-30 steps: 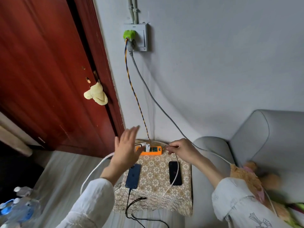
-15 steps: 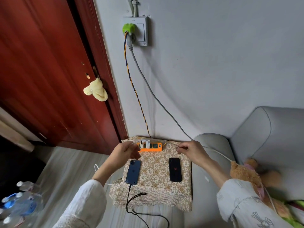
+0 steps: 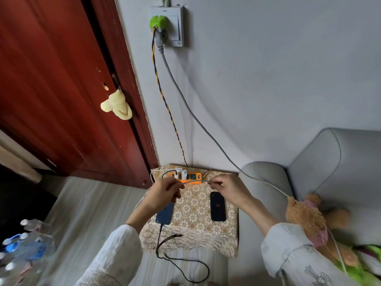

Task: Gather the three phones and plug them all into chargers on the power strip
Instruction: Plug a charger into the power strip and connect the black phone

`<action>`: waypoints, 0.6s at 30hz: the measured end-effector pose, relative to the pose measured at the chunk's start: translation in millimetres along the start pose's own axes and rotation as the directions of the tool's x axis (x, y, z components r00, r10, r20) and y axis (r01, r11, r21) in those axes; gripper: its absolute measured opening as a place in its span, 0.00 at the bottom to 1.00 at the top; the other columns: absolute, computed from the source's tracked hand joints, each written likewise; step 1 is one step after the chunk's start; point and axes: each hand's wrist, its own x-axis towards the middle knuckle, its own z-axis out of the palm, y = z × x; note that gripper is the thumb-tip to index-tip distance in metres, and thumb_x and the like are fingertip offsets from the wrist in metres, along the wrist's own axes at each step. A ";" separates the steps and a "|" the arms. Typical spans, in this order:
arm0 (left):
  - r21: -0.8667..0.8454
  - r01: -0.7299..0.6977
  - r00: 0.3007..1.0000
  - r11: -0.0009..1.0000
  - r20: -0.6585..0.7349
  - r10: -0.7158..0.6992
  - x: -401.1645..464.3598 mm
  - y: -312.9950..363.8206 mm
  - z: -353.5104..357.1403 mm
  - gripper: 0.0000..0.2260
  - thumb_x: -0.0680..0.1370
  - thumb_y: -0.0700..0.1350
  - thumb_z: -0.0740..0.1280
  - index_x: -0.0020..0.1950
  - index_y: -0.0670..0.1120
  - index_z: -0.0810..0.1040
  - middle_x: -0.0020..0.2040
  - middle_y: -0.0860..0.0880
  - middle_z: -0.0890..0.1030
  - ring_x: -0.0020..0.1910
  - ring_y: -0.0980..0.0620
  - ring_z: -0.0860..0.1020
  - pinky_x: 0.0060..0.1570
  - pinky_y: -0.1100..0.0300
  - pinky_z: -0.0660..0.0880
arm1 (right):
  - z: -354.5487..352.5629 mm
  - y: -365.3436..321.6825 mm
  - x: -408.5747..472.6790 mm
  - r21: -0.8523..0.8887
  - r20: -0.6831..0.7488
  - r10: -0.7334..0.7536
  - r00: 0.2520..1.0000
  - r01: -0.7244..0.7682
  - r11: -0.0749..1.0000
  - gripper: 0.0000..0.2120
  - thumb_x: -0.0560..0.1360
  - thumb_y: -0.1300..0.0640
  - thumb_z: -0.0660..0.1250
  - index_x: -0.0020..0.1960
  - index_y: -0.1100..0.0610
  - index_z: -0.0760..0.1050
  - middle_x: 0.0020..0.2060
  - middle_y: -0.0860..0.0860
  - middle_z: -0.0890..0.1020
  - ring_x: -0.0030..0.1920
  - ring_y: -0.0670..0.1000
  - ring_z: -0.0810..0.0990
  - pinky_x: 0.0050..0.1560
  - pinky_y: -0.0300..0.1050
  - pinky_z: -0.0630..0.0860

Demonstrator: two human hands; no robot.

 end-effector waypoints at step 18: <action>-0.124 0.409 0.904 0.904 -0.083 -0.420 39.0 -121.3 70.2 0.09 0.79 0.39 0.57 0.55 0.45 0.74 0.31 0.50 0.74 0.27 0.54 0.70 0.26 0.66 0.69 | 89.8 104.1 21.5 0.138 0.019 0.305 0.952 -0.304 0.943 0.21 0.76 0.58 0.63 0.68 0.58 0.67 0.66 0.56 0.72 0.65 0.55 0.71 0.62 0.45 0.69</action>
